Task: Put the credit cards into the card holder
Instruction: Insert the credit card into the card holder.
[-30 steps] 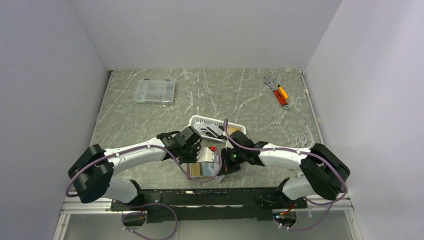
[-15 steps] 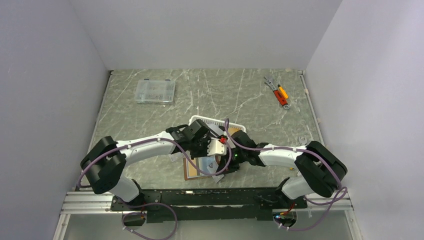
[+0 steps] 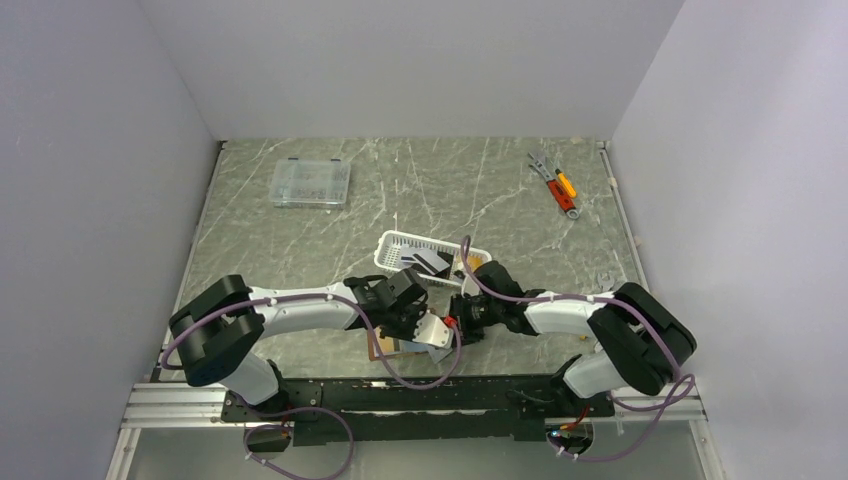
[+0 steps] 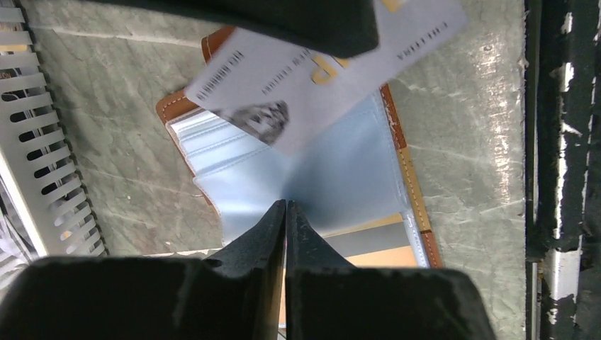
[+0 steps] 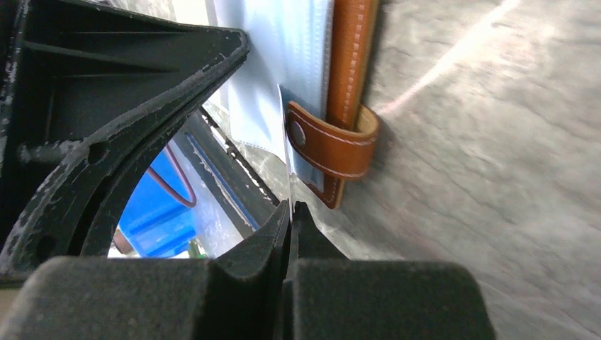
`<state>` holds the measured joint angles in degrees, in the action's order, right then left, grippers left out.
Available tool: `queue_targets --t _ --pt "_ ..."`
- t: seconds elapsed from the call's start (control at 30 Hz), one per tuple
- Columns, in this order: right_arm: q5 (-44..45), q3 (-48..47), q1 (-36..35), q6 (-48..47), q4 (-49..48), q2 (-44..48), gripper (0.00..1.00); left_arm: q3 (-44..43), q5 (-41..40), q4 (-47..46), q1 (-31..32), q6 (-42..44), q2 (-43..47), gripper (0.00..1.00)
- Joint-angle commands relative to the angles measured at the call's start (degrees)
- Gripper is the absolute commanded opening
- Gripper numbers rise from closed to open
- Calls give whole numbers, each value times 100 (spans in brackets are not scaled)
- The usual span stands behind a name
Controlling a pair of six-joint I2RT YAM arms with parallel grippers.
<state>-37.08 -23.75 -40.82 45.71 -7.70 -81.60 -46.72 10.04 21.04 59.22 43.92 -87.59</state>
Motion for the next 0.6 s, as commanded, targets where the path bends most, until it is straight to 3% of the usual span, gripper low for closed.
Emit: queue_targets --t 0.0,0.57 --pt "-75 182 328 -70 22 481 0 184 -415 -37 41 444 82 8" --pt "-115 103 321 -150 144 577 0 80 -503 145 72 361 294 5"
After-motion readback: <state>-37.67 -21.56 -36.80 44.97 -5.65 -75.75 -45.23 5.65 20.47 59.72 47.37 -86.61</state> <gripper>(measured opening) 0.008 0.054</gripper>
